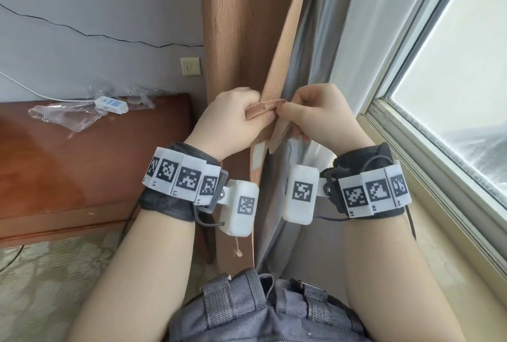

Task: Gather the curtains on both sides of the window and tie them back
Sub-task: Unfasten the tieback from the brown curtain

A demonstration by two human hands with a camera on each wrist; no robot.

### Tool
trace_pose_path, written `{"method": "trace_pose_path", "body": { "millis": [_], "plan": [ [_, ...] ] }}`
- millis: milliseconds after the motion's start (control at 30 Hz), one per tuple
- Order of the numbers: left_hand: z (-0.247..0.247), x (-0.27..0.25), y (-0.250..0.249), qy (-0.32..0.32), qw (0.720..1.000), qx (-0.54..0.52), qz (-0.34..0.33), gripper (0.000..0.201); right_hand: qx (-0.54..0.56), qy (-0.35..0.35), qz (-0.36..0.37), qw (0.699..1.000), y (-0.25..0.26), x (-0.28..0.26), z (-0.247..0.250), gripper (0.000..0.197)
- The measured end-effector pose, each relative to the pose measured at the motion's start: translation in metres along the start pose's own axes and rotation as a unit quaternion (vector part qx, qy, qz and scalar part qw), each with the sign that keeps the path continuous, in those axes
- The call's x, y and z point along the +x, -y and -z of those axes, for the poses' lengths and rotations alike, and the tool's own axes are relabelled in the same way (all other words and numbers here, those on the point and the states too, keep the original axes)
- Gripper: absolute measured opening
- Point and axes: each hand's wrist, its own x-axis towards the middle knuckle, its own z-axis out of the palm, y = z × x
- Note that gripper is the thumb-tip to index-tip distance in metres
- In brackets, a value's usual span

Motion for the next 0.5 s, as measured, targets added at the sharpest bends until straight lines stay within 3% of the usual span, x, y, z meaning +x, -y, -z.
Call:
{"method": "trace_pose_path", "body": {
  "millis": [167,267,367,433,500],
  "plan": [
    [0.007,0.001,0.003,0.023,0.999,-0.038,0.03,0.033,0.071,0.043,-0.022,0.996,0.006,0.004,-0.009,0.028],
    [0.012,0.002,0.003,0.028,0.998,-0.045,0.044,0.02,0.144,0.117,-0.038,0.982,0.011,0.0,-0.017,0.04],
    [0.016,0.0,0.004,0.051,0.993,-0.075,0.078,0.022,0.176,0.127,-0.045,0.975,0.017,-0.003,-0.016,0.048],
    [0.018,0.0,0.004,0.054,0.989,-0.097,0.098,0.034,0.207,0.135,-0.05,0.968,0.018,-0.002,-0.012,0.034],
    [0.018,0.0,0.004,0.061,0.987,-0.103,0.103,0.034,0.207,0.157,-0.035,0.965,0.015,0.001,-0.01,0.015]
  ]
}}
